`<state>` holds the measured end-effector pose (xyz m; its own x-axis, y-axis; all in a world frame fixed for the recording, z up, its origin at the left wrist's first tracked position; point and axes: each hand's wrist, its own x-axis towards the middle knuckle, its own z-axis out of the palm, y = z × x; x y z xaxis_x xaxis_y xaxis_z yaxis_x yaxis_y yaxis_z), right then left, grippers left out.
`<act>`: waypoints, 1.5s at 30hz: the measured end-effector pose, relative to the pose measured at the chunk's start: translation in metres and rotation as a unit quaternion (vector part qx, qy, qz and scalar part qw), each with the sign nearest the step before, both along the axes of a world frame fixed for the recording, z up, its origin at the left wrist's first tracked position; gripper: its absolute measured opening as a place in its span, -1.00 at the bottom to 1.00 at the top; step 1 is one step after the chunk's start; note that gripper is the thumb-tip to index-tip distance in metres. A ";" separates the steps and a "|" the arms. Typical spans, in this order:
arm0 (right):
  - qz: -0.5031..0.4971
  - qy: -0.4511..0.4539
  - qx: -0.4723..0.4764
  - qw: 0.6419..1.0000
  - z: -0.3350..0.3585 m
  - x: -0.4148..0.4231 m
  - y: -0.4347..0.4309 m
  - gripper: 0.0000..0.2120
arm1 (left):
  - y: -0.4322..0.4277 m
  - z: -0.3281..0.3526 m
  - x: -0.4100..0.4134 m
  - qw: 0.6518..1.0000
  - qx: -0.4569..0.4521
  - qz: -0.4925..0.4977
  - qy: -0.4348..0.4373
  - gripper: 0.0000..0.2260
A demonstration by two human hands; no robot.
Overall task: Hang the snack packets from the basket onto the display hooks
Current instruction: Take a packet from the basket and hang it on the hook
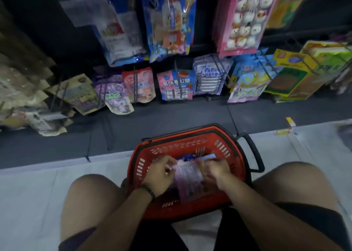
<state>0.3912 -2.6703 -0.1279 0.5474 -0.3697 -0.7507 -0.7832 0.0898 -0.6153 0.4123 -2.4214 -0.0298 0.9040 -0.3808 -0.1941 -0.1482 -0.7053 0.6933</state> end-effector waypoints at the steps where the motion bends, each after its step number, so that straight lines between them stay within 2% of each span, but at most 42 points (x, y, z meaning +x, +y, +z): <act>1: 0.004 0.023 0.001 1.000 0.000 -0.008 0.007 -0.44 | -0.001 -0.010 -0.005 1.000 0.009 -0.005 0.026 -0.81; 2: 0.020 0.031 -0.003 0.999 0.002 -0.013 0.012 -0.29 | -0.002 -0.017 -0.006 0.998 0.026 -0.018 0.050 -0.80; 3: 0.062 0.034 -0.002 0.997 0.006 -0.016 0.018 -0.33 | -0.005 -0.019 -0.004 0.996 0.036 -0.035 0.071 -0.76; 5: 0.114 0.046 -0.020 0.992 0.011 -0.019 0.024 -0.61 | -0.007 -0.025 0.004 0.992 0.044 -0.057 0.104 -0.73; 7: 0.101 0.010 -0.098 0.990 -0.012 -0.017 0.022 -0.74 | -0.009 -0.027 0.010 0.992 0.035 -0.061 0.105 -0.69; 8: 0.119 -0.011 -0.129 0.984 -0.021 -0.012 0.021 -0.69 | -0.009 -0.025 0.011 0.993 0.036 -0.059 0.100 -0.64; 9: 0.171 0.026 -0.165 0.971 -0.042 -0.009 0.020 -0.65 | -0.010 -0.024 0.013 0.993 0.040 -0.054 0.101 -0.61; 11: 0.247 0.093 -0.158 0.952 -0.077 0.000 0.011 -0.51 | -0.010 -0.027 0.018 0.992 0.052 -0.036 0.109 -0.66; 14: 0.377 0.084 -0.201 0.900 -0.111 0.025 -0.008 -0.25 | -0.010 -0.035 0.022 0.990 0.062 -0.025 0.127 -0.76; 17: 0.507 0.063 -0.243 0.825 -0.077 0.050 -0.013 -0.19 | -0.012 -0.042 0.026 0.990 0.059 -0.008 0.129 -0.78; 19: 0.555 0.055 -0.267 0.786 -0.063 0.056 -0.016 -0.02 | -0.012 -0.047 0.028 0.989 0.055 -0.001 0.137 -0.75; 21: 0.583 0.064 -0.263 0.766 -0.058 0.062 -0.017 0.04 | -0.013 -0.051 0.028 0.987 0.060 0.003 0.146 -0.77; 26: 0.624 0.130 -0.261 0.725 -0.066 0.061 -0.018 0.12 | -0.014 -0.058 0.030 0.981 0.074 -0.004 0.179 -0.80; 30: 0.640 0.103 -0.271 0.712 -0.070 0.054 -0.026 0.10 | -0.016 -0.056 0.028 0.979 0.072 0.002 0.189 -0.81; 34: 0.645 0.067 -0.261 0.715 -0.076 0.067 -0.025 0.36 | -0.016 -0.065 0.021 0.978 0.090 -0.015 0.189 -0.82; 36: 0.644 0.096 -0.250 0.717 -0.074 0.069 -0.023 0.30 | -0.017 -0.063 0.016 0.977 0.098 -0.018 0.187 -0.80; 39: 0.654 0.082 -0.294 0.692 -0.061 0.068 -0.017 0.09 | -0.015 -0.058 0.011 0.972 0.121 -0.032 0.200 -0.74; 41: 0.655 0.074 -0.286 0.695 -0.055 0.074 -0.013 -0.06 | -0.012 -0.060 0.013 0.970 0.129 -0.037 0.204 -0.68; 45: 0.633 0.106 -0.253 0.724 -0.029 0.087 -0.004 -0.57 | -0.012 -0.060 0.024 0.973 0.118 -0.020 0.199 -0.65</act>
